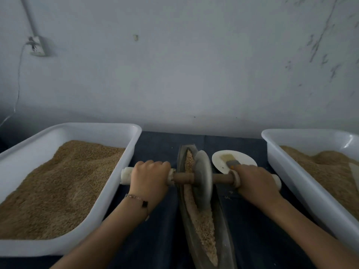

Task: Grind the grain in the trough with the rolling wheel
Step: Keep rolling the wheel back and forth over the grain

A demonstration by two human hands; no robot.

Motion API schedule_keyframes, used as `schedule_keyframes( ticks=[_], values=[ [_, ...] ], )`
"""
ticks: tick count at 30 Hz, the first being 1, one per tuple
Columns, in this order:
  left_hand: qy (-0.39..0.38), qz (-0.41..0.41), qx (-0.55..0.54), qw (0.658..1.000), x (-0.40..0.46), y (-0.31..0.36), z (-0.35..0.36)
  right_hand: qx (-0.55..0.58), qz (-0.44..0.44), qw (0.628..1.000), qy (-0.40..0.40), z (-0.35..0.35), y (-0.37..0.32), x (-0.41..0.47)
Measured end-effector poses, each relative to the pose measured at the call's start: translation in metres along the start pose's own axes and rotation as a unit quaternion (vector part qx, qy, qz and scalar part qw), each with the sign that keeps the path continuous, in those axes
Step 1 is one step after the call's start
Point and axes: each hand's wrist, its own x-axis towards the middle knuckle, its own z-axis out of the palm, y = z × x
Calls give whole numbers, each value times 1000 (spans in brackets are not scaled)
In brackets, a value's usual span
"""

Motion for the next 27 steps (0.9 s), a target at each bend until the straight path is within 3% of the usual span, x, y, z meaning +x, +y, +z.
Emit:
schedule_keyframes(
  ticks=[7,13,19,22,27],
  values=[
    [-51,-89,-30,994,36,-14,20,-64,-48,992,100,-5,-8,53],
    [-69,-55,-67,994,2,-10,14,-38,-87,981,171,-20,-12,8],
    [-43,15,-53,998,-58,0,-26,15,-100,979,177,-37,-1,-68],
    [-16,61,-98,993,-71,1,-41,19,-109,978,175,-45,3,-85],
    [-55,8,-77,995,-58,-1,-22,-1,-116,983,142,-49,-6,-68]
  ],
)
